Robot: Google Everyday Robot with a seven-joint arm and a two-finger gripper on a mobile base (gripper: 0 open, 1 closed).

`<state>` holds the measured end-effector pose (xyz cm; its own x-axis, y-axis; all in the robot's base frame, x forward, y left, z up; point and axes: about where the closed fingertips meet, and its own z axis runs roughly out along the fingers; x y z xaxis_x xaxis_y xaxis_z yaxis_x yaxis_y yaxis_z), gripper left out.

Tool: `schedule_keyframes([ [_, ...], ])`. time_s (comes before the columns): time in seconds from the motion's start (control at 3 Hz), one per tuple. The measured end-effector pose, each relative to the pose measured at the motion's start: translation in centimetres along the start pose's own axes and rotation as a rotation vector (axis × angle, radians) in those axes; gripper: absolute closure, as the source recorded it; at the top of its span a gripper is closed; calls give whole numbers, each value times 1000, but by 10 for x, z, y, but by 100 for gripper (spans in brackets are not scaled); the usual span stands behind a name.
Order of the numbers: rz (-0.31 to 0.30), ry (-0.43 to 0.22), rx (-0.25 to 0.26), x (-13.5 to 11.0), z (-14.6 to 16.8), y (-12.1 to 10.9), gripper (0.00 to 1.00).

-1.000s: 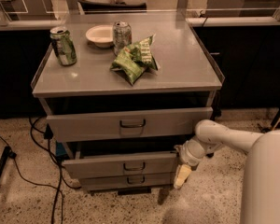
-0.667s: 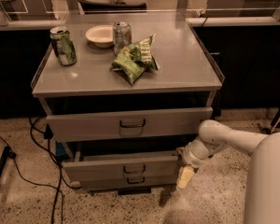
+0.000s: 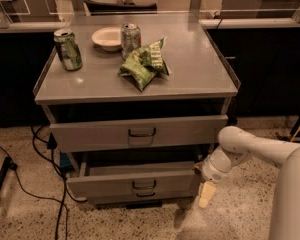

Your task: Open middle drawer

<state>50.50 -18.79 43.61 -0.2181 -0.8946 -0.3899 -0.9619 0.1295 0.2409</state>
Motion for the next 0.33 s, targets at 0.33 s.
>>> schedule_keyframes([
  [0.33,0,0,-4,0,0,1,0],
])
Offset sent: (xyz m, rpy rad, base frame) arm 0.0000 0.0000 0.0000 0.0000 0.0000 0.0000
